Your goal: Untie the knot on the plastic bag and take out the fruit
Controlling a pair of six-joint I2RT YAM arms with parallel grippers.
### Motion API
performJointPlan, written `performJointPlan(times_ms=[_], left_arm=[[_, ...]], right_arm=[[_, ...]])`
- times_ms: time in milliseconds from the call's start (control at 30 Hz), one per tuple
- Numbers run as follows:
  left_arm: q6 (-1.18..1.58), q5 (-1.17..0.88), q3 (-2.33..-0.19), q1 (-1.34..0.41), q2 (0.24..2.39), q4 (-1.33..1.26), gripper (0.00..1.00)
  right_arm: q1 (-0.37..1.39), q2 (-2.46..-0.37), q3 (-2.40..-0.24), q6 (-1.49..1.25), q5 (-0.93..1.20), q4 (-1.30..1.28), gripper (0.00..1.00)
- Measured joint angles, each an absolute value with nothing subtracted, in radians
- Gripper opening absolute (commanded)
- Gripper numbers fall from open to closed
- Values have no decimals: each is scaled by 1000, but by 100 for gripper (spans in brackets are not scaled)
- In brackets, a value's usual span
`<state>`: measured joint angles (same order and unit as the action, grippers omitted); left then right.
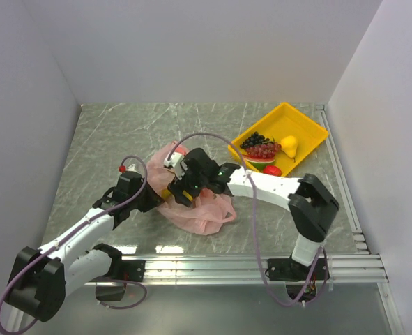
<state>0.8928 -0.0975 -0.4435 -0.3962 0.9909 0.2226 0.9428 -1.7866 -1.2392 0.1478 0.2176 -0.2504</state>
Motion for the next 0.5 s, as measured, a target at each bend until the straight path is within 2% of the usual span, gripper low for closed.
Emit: performJointPlan(times_ms=[300, 433, 500], left_arm=[[892, -98, -443, -396, 990, 223, 8], [881, -98, -443, -396, 977, 233, 9], [878, -98, -443, -396, 963, 237, 9]], right_arm=[[942, -1579, -1231, 83, 254, -162, 15], [924, -1503, -1194, 46, 233, -113, 16], [879, -1459, -1171, 19, 188, -96, 20]])
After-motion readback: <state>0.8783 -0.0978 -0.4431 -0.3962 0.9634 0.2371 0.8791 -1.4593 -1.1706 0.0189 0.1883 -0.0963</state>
